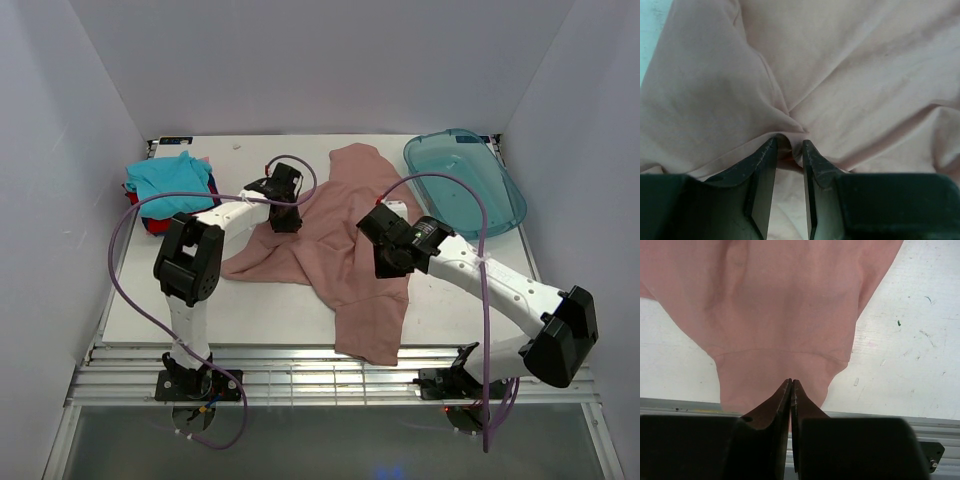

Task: Fold and stack the t-shirts
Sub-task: Flatten the tshirt out

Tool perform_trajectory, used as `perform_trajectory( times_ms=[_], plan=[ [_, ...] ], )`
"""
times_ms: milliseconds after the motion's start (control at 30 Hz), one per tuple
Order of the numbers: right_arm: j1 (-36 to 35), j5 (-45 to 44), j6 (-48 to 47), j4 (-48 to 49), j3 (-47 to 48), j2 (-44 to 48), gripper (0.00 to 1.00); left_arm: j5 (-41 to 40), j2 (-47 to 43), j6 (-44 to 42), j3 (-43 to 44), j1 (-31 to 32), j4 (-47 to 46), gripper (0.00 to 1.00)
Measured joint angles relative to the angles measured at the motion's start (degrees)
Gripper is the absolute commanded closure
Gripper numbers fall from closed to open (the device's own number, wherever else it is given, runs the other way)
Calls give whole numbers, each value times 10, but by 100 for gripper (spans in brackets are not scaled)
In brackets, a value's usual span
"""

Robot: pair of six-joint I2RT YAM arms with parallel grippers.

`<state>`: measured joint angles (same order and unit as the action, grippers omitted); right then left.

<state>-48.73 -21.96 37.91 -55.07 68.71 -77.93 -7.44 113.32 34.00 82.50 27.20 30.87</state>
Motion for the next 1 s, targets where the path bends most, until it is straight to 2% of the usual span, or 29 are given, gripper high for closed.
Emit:
perform_trajectory(
  times_ms=[67,133,233,367,600,867,1000],
  plan=[
    [3,0,0,0,-1,6,92,-3,5,0,0,0,8,63],
    [7,0,0,0,-5,10,92,-5,6,1,0,0,10,69],
    [9,0,0,0,-16,12,92,-6,6,4,1,0,13,99],
    [11,0,3,-1,-23,12,92,-18,6,3,9,0,24,100],
    [15,-1,7,-1,-23,23,92,-99,-8,-15,78,-17,69,100],
    [19,-2,7,-1,-25,25,92,-170,-45,-49,117,-157,80,100],
    [19,-1,6,-1,-25,19,92,-198,-41,-51,116,-192,101,100]
  ],
)
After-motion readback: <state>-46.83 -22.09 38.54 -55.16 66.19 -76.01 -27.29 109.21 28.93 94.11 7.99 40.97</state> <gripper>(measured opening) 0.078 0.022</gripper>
